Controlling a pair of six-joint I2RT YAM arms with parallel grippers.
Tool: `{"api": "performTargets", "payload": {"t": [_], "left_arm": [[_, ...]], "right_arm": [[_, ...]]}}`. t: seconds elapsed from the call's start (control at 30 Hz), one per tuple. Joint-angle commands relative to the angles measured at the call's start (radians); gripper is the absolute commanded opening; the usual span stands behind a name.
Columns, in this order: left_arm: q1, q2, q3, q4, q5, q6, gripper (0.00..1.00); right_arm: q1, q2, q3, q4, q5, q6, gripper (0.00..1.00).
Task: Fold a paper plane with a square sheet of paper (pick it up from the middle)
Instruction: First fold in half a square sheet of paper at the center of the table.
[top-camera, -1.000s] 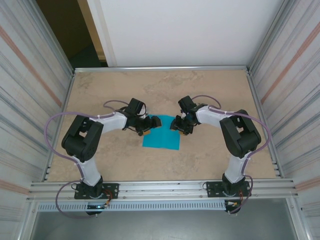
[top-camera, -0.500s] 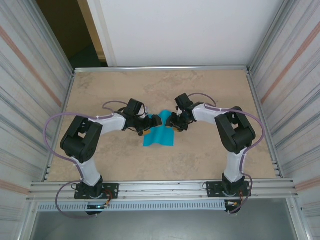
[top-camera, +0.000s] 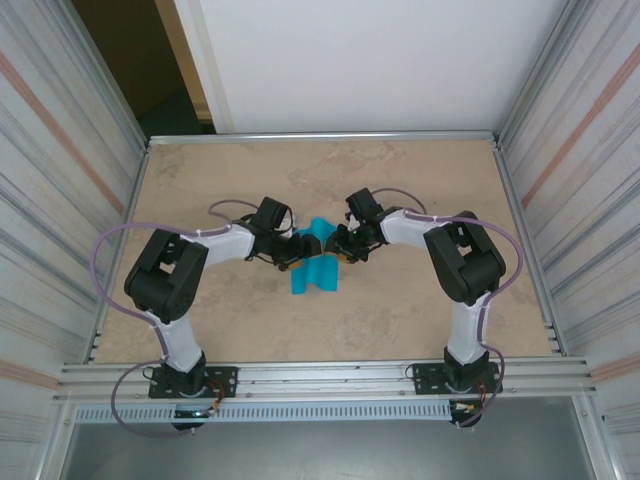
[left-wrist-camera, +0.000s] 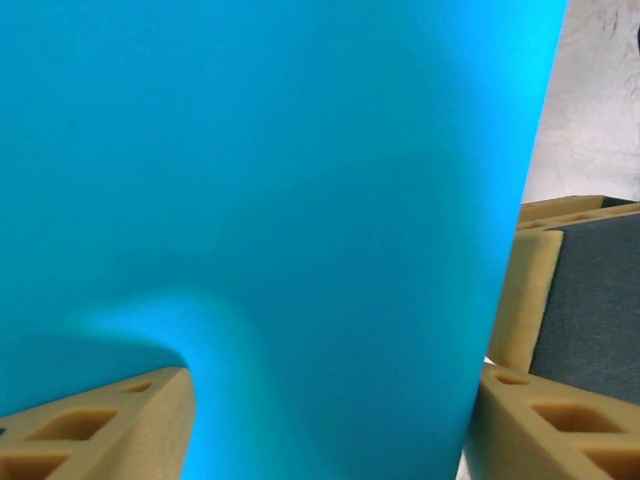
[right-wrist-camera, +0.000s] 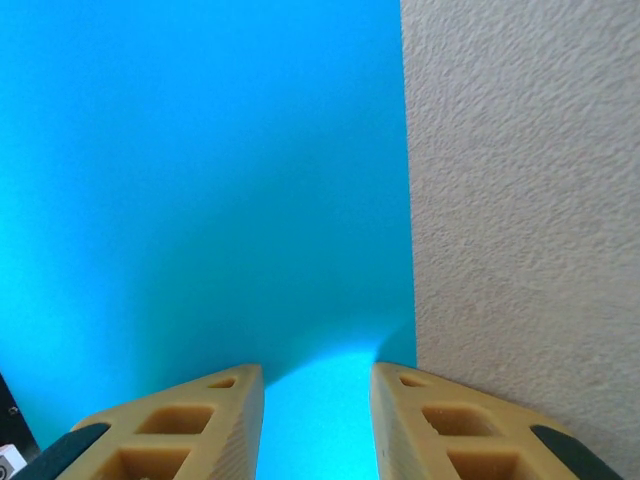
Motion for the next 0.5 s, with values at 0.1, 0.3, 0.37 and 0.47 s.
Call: {"api": "performTargets", "payload": {"t": [0.1, 0.3, 0.37, 0.47], "left_arm": [[-0.003, 0.016, 0.047, -0.047, -0.017, 0.075, 0.53], [0.019, -0.015, 0.062, -0.025, 0.019, 0.124, 0.36], [0.027, -0.045, 0.067, -0.022, 0.037, 0.131, 0.34], [0.036, -0.097, 0.069, 0.012, 0.101, 0.119, 0.32]], "right_arm": [[-0.022, -0.039, -0.089, 0.002, -0.003, 0.026, 0.34], [-0.099, -0.216, -0.184, 0.086, -0.017, 0.023, 0.42], [-0.132, -0.278, -0.221, 0.124, -0.035, 0.022, 0.48], [-0.181, -0.359, -0.275, 0.173, -0.081, 0.021, 0.62]]}}
